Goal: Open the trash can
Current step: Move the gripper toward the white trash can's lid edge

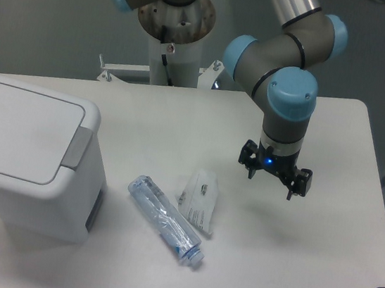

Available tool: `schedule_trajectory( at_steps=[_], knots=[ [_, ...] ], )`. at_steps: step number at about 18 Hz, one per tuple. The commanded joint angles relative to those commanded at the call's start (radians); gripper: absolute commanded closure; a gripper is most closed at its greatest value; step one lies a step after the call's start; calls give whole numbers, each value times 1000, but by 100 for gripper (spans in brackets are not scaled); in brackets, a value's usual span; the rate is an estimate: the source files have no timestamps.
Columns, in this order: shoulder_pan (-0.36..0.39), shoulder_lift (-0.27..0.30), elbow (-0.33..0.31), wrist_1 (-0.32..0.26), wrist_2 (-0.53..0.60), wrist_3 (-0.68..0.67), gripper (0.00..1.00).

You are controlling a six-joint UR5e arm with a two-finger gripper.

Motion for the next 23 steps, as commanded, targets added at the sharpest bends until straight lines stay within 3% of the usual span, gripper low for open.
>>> schedule_trajectory(
  at_steps=[11, 14, 18, 23],
  knots=[
    [14, 17, 14, -6, -58, -8, 0],
    [14, 18, 26, 8, -101, -159, 0],
    [8, 18, 92, 20, -188, -381, 0],
    [3, 14, 167, 14, -386, -552, 0]
  ],
)
